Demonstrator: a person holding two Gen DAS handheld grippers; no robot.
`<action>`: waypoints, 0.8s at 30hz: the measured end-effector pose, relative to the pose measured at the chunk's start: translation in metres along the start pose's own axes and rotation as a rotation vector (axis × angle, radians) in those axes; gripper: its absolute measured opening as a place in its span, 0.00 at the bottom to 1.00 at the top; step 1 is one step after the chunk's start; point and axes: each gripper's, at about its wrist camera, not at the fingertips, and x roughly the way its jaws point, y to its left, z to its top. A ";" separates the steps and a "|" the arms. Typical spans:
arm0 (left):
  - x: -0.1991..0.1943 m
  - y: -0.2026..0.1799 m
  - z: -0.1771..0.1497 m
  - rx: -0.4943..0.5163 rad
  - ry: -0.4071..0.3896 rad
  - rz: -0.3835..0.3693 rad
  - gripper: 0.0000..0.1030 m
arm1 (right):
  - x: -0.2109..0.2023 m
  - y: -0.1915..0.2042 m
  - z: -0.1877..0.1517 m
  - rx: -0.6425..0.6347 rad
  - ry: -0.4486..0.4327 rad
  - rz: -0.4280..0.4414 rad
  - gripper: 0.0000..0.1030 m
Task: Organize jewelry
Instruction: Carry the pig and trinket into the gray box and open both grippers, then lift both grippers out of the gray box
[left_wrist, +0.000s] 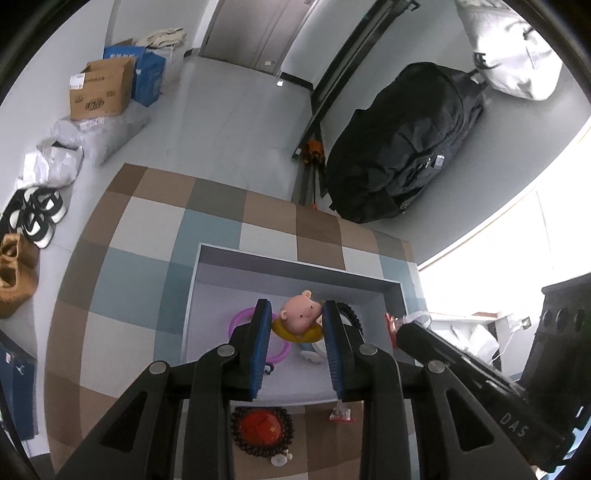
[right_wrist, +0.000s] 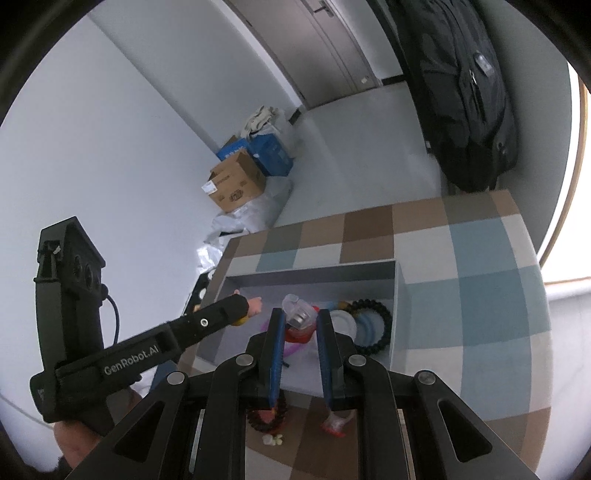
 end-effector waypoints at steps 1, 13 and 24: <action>0.001 0.001 0.000 -0.005 0.003 -0.004 0.22 | 0.001 -0.001 0.000 0.004 0.003 0.000 0.16; 0.007 0.010 0.005 -0.096 0.065 -0.134 0.47 | -0.006 -0.006 0.001 0.032 -0.030 0.035 0.25; -0.009 0.003 0.002 -0.061 -0.007 -0.055 0.65 | -0.031 -0.013 0.000 0.060 -0.124 -0.008 0.86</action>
